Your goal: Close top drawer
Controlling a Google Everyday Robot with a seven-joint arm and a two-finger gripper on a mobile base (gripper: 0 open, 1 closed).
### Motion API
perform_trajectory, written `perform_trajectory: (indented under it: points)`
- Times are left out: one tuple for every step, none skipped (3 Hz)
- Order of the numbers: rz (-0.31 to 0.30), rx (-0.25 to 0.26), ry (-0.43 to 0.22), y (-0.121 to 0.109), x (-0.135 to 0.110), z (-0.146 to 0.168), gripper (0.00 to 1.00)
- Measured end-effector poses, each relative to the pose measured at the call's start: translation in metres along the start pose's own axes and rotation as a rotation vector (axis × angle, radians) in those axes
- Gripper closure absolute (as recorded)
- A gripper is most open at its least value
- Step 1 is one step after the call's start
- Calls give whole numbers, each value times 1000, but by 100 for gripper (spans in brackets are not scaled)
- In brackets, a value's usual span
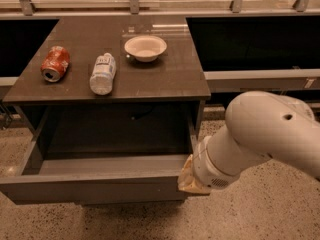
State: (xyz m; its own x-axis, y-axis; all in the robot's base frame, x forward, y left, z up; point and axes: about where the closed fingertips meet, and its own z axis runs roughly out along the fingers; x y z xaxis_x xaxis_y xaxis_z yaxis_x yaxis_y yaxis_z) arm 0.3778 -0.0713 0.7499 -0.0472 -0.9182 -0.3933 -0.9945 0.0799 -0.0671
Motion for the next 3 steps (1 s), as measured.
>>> perform_trajectory:
  points:
    - [1, -5, 4, 3, 2, 4, 100]
    - [1, -5, 4, 3, 2, 4, 100]
    - [19, -7, 31, -5, 7, 39, 100]
